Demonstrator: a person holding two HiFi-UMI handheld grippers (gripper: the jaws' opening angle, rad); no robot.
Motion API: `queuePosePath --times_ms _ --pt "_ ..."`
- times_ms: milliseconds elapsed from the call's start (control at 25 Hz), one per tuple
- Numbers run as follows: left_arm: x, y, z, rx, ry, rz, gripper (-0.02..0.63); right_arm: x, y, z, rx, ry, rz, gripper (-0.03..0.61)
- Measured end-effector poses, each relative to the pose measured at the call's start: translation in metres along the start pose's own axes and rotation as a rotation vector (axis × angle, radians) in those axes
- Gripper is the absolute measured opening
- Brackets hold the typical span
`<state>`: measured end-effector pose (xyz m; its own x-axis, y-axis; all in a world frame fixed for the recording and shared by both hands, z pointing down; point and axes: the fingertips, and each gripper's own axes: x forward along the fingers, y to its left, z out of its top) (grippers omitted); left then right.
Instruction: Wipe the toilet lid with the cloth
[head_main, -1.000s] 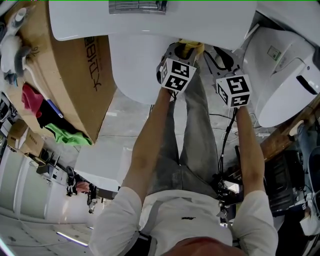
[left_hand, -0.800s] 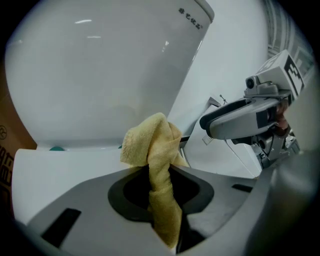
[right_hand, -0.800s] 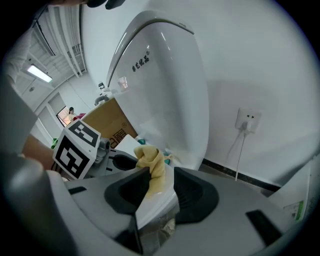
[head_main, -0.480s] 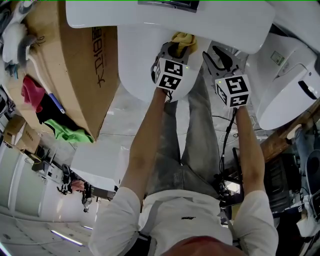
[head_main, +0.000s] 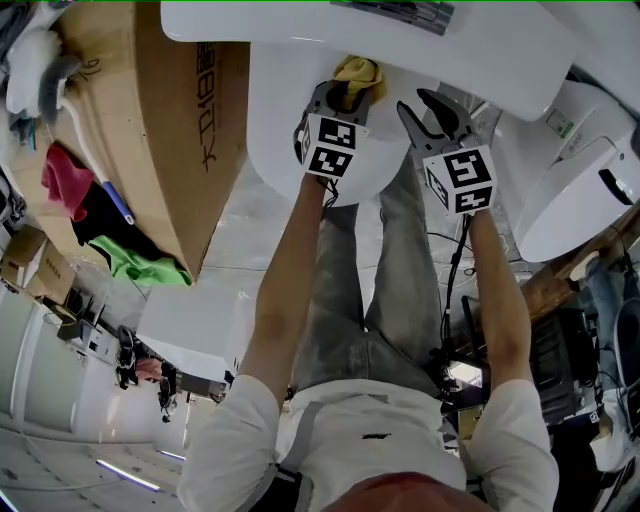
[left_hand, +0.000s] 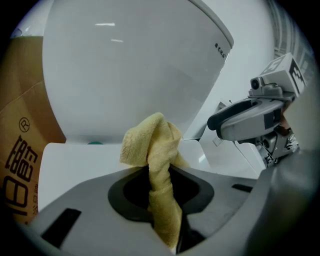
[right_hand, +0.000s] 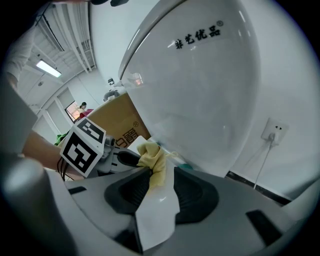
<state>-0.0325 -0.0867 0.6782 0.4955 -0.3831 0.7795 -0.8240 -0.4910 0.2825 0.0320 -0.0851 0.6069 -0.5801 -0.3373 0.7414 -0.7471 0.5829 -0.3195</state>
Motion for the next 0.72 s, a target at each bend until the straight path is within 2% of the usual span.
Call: queuePosePath --times_ms 720 --pt "-0.037 0.086 -0.008 -0.041 -0.028 0.097 0.104 0.033 0.041 0.024 -0.035 0.009 0.032 0.168"
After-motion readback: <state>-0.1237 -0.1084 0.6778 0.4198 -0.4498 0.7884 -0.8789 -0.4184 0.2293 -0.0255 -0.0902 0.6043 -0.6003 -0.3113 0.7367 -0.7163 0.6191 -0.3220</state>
